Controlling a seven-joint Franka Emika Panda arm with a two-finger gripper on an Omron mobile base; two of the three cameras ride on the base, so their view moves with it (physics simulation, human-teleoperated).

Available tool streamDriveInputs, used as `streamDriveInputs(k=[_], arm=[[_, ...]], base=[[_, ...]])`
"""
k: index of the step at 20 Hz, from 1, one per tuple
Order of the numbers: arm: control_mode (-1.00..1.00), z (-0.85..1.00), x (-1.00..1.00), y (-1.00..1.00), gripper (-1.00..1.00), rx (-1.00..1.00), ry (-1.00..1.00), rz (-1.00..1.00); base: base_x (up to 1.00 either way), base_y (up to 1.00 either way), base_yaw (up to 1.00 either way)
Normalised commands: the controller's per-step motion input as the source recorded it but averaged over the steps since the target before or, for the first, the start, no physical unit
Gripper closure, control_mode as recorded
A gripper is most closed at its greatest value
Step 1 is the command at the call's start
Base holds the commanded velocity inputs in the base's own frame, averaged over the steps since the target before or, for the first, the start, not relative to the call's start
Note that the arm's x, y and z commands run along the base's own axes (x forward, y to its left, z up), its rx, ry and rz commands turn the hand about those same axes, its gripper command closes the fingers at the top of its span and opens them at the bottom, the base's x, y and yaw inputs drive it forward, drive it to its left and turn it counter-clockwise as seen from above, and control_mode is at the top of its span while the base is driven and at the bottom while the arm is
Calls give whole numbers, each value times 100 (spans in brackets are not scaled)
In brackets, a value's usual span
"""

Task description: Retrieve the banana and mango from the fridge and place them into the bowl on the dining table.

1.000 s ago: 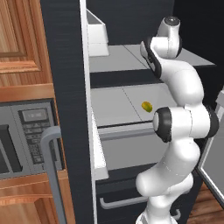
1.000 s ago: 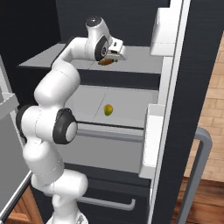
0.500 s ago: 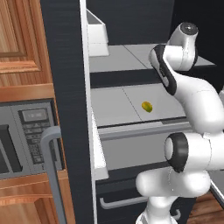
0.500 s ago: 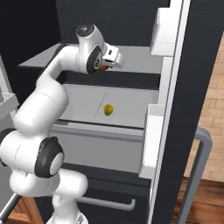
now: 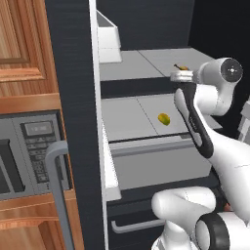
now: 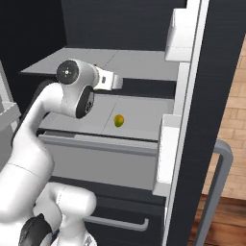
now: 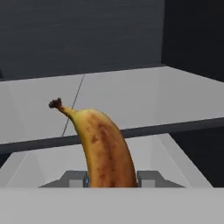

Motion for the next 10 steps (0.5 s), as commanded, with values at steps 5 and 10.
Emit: streamDriveInputs(k=[5,10], arm=[[-100,51,-99,9,100,0,0,11],[-100,54,-83,1,100,0,0,8]], base=[[0,0,0],[0,0,0]])
